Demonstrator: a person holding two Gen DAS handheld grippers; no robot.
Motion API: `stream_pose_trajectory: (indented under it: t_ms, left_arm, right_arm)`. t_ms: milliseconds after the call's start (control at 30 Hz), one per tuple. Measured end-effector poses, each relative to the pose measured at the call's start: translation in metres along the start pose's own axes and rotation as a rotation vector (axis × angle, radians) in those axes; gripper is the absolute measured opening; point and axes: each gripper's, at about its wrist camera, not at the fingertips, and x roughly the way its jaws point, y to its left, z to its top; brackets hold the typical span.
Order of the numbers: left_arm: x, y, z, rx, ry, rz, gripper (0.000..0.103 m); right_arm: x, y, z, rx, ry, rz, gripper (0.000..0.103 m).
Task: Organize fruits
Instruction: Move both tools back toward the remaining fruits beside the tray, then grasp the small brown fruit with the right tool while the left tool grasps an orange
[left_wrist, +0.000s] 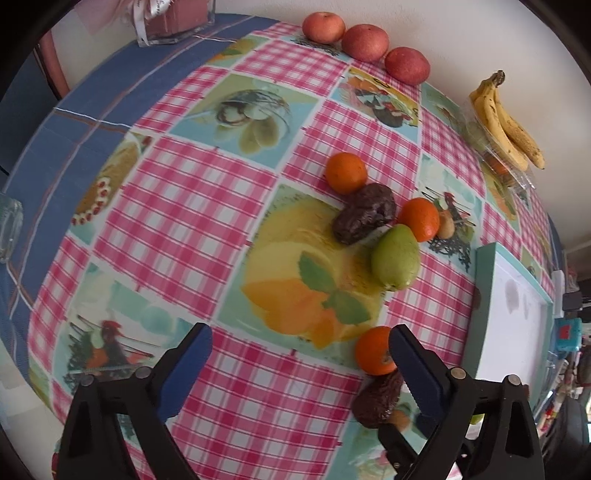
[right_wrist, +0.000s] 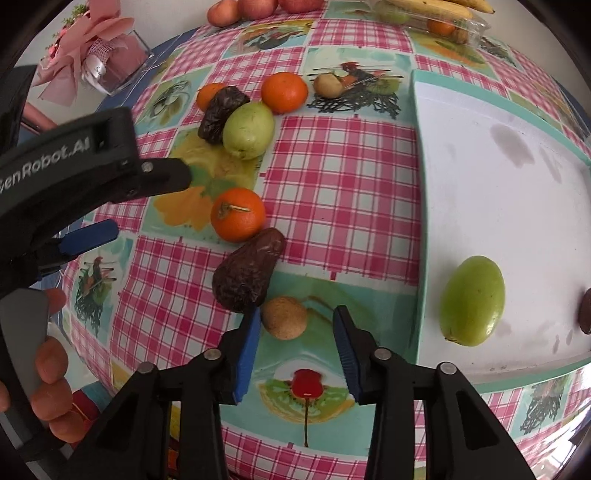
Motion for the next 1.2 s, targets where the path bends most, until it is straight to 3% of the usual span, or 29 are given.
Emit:
stream_pose_trajectory:
  t_ms: [167,333,600,767,933,1033,1200]
  left_arm:
    - [0.003,-0.008,0.0,0.015,0.009,-0.04,0.093]
    - [0.011,-0.014,-0.001,0.016,0.04,-0.075,0.085]
    - [0.02,-0.021,-0.002,0.029,0.067,-0.116,0.084]
    - [0.028,-0.03,-0.004,0.063,0.089,-0.111,0.067]
    - [0.03,-0.033,-0.006,0.06,0.109,-0.173,0.042]
    - [0.028,-0.038,-0.007,0.072,0.107,-0.18,0.036]
    - [0.028,-0.041,-0.009,0.075,0.108,-0.18,0.035]
  right_arm:
    - [0.006,0.005,-0.001,-0.015,0.021,0.02,0.027]
    - [0.006,0.007,-0.004,-0.011,0.017,0.006,0.027]
    - [0.002,-0.014,0.0,0.028,0.003,-0.048,0.027]
    - [0.001,-0.021,0.003,0.028,0.004,-0.045,0.027]
    - [0.002,-0.018,0.003,0.03,0.004,-0.045,0.027]
    - [0.001,-0.018,0.002,0.033,0.004,-0.043,0.027]
    - [0.001,-0.02,0.003,0.033,0.004,-0.044,0.027]
